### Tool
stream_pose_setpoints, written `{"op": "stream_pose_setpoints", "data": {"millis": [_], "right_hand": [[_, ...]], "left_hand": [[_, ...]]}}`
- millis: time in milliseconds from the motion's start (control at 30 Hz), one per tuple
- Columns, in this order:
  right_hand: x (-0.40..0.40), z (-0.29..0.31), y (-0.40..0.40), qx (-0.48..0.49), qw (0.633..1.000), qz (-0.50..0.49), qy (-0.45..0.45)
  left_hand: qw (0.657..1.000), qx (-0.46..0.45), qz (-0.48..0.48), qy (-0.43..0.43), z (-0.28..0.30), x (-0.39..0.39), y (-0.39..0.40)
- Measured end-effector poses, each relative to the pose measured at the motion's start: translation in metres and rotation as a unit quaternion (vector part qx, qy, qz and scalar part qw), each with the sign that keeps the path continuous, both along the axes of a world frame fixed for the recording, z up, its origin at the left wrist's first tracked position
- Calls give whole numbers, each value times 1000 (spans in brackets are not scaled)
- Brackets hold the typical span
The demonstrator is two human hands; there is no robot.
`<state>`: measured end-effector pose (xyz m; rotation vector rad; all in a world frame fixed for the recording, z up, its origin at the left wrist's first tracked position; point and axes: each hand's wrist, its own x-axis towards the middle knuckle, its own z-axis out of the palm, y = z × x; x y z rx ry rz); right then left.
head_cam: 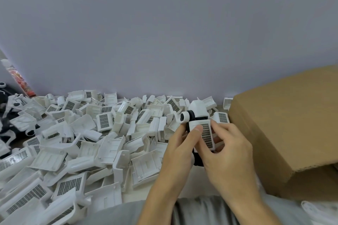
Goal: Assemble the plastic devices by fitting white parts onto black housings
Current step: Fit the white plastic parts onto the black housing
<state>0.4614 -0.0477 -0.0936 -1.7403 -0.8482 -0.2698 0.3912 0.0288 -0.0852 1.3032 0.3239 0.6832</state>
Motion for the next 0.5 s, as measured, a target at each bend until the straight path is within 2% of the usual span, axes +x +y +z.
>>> {"op": "stream_pose_setpoints", "data": {"millis": [133, 267, 400, 500], "right_hand": [[-3, -2, 1, -64, 996, 54, -18], [-5, -5, 4, -38, 996, 81, -3], [1, -7, 3, 20, 986, 98, 135], [3, -3, 2, 74, 936, 198, 282]], "left_hand": [[998, -12, 54, 20, -2, -2, 5], [996, -42, 79, 30, -2, 2, 6], [993, -89, 70, 17, -2, 4, 5], [997, -65, 37, 22, 0, 2, 4]]}}
